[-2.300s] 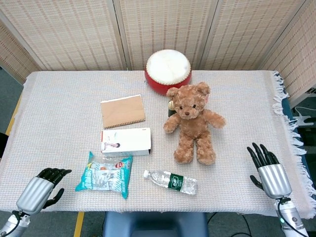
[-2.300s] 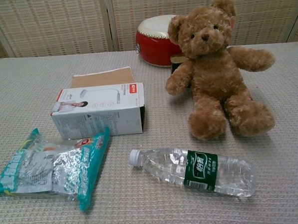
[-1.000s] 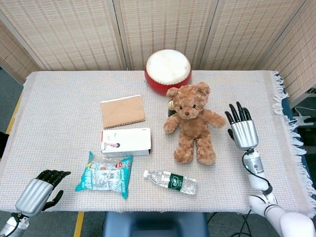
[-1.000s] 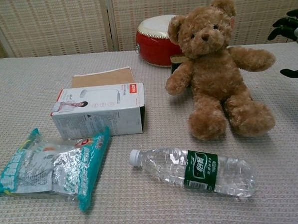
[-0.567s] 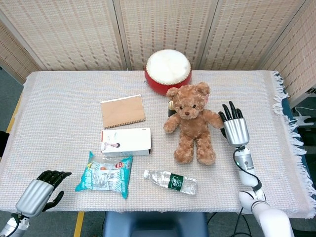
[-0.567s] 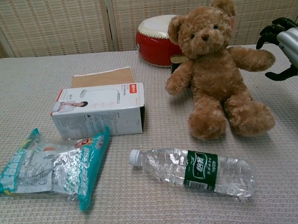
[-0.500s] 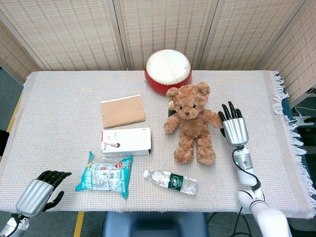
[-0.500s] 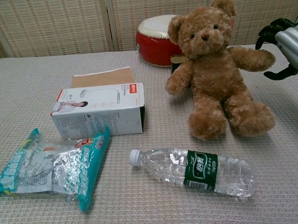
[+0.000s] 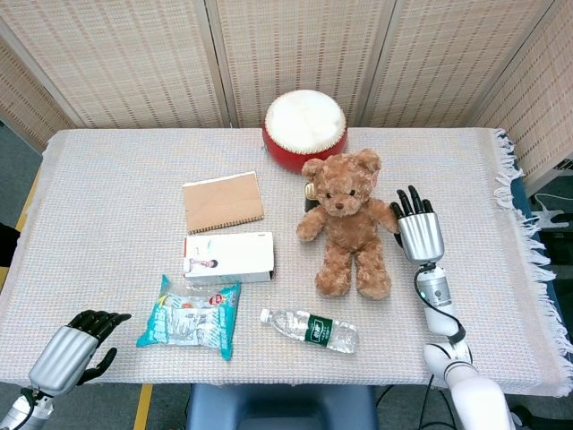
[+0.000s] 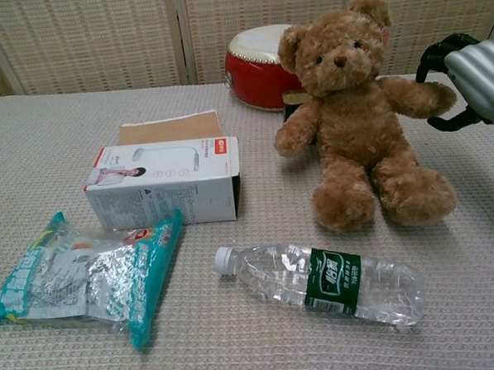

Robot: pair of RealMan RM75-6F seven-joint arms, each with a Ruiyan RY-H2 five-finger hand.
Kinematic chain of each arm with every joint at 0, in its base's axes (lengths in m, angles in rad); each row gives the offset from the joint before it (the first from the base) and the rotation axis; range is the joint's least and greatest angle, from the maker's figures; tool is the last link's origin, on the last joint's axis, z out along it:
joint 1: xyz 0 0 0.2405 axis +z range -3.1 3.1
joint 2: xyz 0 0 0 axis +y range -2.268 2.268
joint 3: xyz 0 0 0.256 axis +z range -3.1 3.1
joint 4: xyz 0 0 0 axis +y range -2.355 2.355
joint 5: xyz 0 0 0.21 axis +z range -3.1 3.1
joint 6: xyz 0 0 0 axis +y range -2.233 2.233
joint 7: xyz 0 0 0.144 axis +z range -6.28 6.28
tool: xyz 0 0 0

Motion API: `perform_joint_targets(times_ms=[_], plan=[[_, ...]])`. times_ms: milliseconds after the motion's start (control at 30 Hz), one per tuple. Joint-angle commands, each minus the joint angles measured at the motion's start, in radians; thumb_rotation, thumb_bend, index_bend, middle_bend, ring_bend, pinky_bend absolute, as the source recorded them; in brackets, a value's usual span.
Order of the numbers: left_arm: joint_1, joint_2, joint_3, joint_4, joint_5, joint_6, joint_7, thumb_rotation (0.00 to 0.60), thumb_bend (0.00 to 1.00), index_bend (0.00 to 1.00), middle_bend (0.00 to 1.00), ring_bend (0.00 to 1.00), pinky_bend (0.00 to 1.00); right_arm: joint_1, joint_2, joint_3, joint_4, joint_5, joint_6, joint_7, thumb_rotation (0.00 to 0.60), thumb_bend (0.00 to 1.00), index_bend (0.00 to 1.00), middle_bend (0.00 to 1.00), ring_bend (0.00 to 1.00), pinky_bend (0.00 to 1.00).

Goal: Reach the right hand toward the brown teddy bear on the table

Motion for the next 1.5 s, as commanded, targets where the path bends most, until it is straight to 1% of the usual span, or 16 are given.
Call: perform_joint_targets(times_ms=[33,267,467,567,667,900,1000,1133,1267,1367,1500], plan=[[0.000,-0.001,0.001,0.001,0.000,-0.003,0.003,0.600,0.44,0.21,0.27,0.25,0.28,0.002,-0.004,-0.005,0.008,0.002,0.000,-0.010,0.600,0.09,0.42,0.24,0.16,0.45],[-0.002,0.000,0.003,0.000,0.000,-0.008,0.006,0.600,0.44,0.21,0.28,0.25,0.28,0.010,-0.012,-0.004,0.024,0.017,0.005,-0.028,0.600,0.09,0.56,0.29,0.27,0.58],[-0.002,0.001,0.003,-0.002,0.002,-0.007,0.004,0.600,0.44,0.21,0.28,0.25,0.28,0.012,-0.012,-0.005,0.028,0.023,0.013,-0.031,0.600,0.09,0.62,0.32,0.32,0.63],[-0.002,0.001,0.004,-0.003,0.001,-0.009,0.004,0.600,0.44,0.21,0.28,0.25,0.28,0.027,-0.009,0.009,0.035,0.039,0.036,-0.046,0.600,0.09,0.63,0.32,0.32,0.63],[-0.003,0.000,0.004,-0.001,0.002,-0.010,0.007,0.600,0.44,0.21,0.28,0.25,0.28,0.032,-0.007,0.012,0.032,0.046,0.037,-0.049,0.600,0.09,0.63,0.32,0.32,0.63],[-0.004,0.001,0.005,-0.003,-0.001,-0.016,0.009,0.600,0.44,0.21,0.28,0.25,0.28,0.013,-0.005,-0.019,0.035,0.034,-0.026,-0.049,0.600,0.10,0.63,0.32,0.32,0.63],[-0.004,0.003,0.004,-0.006,-0.003,-0.016,0.006,0.600,0.44,0.21,0.28,0.25,0.28,0.011,-0.008,-0.023,0.039,0.035,-0.039,-0.053,0.600,0.09,0.63,0.32,0.32,0.63],[-0.004,0.003,0.004,-0.003,-0.006,-0.018,0.007,0.600,0.44,0.21,0.28,0.25,0.28,0.020,-0.012,-0.012,0.042,0.047,-0.004,-0.057,0.600,0.09,0.63,0.32,0.32,0.63],[-0.005,0.003,0.003,-0.005,-0.006,-0.016,0.004,0.600,0.44,0.21,0.28,0.25,0.28,0.033,-0.016,0.013,0.031,0.070,0.066,-0.037,0.600,0.10,0.63,0.32,0.32,0.63],[-0.004,0.003,0.004,-0.005,-0.005,-0.017,0.006,0.600,0.44,0.21,0.28,0.25,0.28,0.033,-0.018,0.015,0.025,0.075,0.068,-0.019,0.600,0.10,0.63,0.32,0.32,0.63],[-0.004,0.003,0.004,-0.006,-0.003,-0.015,0.007,0.600,0.44,0.21,0.28,0.25,0.28,0.021,-0.019,-0.007,0.031,0.060,0.037,-0.027,0.600,0.10,0.63,0.32,0.32,0.63]])
